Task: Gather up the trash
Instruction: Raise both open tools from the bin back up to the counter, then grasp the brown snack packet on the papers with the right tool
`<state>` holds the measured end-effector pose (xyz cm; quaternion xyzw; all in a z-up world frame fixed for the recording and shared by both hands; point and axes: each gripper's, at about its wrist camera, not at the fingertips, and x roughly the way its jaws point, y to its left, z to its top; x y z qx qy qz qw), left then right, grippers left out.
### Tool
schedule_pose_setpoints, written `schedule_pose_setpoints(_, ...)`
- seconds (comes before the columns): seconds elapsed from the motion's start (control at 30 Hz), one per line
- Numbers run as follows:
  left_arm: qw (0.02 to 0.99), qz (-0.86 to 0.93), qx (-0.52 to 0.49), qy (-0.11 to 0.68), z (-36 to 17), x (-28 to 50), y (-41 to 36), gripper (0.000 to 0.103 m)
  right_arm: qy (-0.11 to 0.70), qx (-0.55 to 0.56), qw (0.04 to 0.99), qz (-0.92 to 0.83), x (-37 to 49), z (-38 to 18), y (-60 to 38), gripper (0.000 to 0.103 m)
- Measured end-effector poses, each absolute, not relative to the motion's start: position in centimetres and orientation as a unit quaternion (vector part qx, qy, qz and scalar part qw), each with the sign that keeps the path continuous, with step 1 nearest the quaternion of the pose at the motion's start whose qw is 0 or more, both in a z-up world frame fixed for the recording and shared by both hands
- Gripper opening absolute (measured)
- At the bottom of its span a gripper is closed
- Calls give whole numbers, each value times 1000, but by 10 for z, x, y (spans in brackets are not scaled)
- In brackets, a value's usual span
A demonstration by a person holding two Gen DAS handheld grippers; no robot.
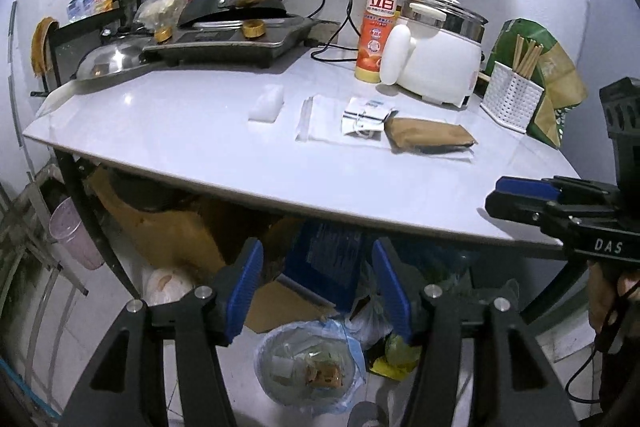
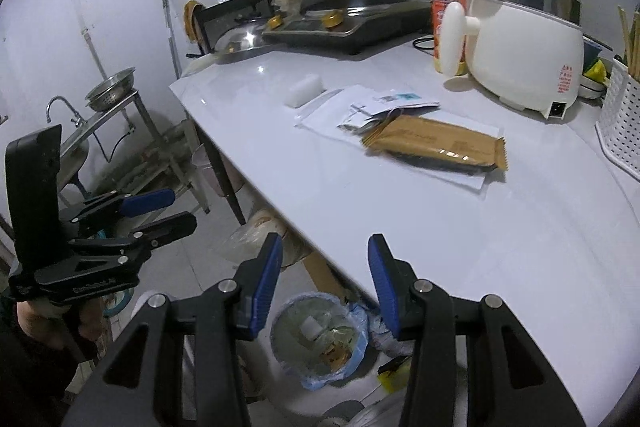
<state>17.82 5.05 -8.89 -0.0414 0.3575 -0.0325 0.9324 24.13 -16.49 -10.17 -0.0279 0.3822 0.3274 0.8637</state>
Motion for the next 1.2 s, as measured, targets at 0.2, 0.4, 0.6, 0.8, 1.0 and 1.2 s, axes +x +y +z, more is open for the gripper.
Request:
schedule_pose_setpoints(0.2, 934, -41, -34, 354, -84, 199, 47, 57, 381, -21, 870, 313, 267, -99, -171, 42)
schedule_pose_setpoints(0.4, 935, -51, -25, 349, -80, 223, 47, 58, 381, -15, 874, 300, 292, -100, -177, 42)
schedule_pose_setpoints(0.6, 935, -63, -26, 347, -77, 245, 48, 58, 383, -6, 880, 280, 316, -102, -184, 45)
schedule_pose_setpoints(0.8, 935, -69, -26, 346, -77, 264, 51, 58, 379, 2, 887, 264, 336, -102, -191, 50)
schedule_pose_setpoints(1.0, 938, -66, -25, 341, -75, 286, 61, 58, 373, 20, 899, 231, 353, -99, -201, 66)
schedule_pose_setpoints(1.2, 937, -64, -36, 341, -74, 312, 76, 58, 391, 43, 897, 203, 378, -110, -210, 66)
